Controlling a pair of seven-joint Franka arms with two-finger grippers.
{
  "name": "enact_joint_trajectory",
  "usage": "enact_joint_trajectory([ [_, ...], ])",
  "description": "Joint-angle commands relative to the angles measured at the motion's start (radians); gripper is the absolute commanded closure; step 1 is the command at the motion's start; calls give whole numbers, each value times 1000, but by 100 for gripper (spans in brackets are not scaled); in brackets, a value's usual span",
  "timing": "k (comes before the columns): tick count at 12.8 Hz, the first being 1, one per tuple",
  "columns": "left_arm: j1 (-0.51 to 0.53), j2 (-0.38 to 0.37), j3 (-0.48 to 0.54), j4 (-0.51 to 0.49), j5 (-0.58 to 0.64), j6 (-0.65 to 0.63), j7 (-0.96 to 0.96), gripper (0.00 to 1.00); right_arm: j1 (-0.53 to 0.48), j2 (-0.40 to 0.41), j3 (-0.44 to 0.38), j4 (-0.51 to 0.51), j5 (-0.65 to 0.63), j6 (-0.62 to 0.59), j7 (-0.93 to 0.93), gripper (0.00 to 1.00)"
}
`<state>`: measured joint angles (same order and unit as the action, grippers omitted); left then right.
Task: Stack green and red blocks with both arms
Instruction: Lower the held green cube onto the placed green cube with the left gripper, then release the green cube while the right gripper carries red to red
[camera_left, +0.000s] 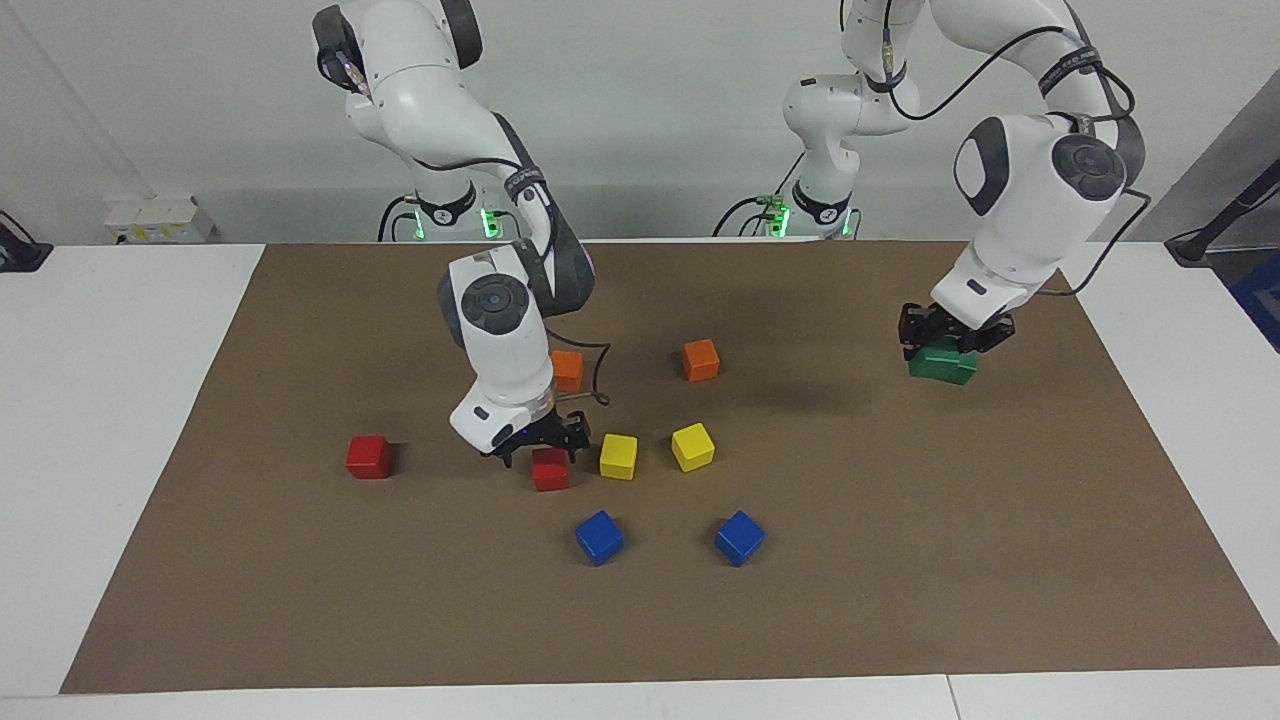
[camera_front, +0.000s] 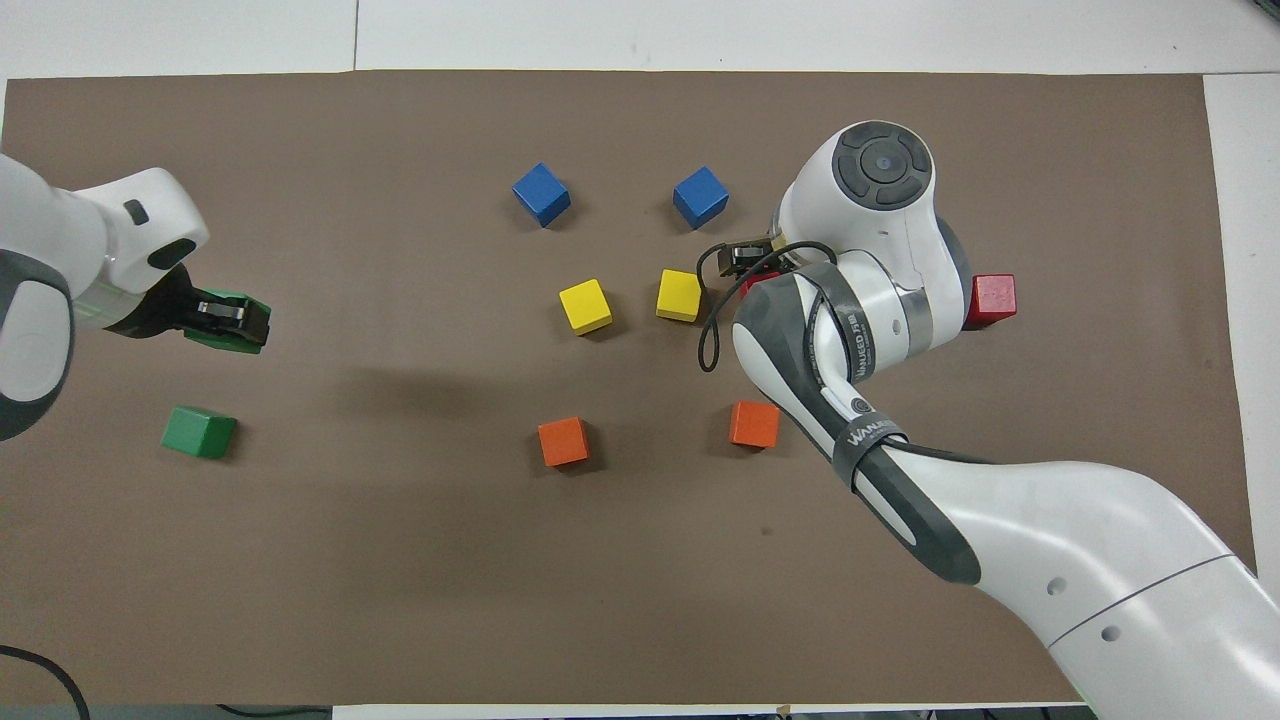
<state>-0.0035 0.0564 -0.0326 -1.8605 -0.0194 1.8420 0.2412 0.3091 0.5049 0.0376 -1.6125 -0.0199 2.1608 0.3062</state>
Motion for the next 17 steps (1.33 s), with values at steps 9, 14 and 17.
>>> enact_joint_trajectory([
  [9,226,-129,-9,-374,4,296,342,100,10,21,4,-67,-5,125,-12,0],
  [14,246,-126,-9,-453,4,411,340,100,1,-11,4,-121,-3,131,-12,100],
  [17,246,-116,-9,-468,4,424,340,100,-54,-71,-5,-26,-5,-63,-45,100],
])
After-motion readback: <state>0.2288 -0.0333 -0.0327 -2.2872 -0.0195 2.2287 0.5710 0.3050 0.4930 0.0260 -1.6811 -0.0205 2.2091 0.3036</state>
